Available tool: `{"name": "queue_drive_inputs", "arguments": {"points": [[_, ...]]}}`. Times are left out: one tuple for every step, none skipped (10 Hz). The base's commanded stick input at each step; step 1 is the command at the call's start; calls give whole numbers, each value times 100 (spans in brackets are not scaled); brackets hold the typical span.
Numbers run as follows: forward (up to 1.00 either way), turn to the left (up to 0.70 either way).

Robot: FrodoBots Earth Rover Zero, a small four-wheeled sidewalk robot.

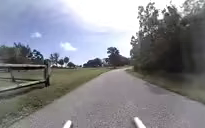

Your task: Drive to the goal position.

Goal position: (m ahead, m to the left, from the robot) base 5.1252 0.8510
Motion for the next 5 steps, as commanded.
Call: {"name": "queue_drive_inputs", "arguments": {"points": [[50, -7], [50, -31], [50, -44], [50, -47], [50, -47]]}}
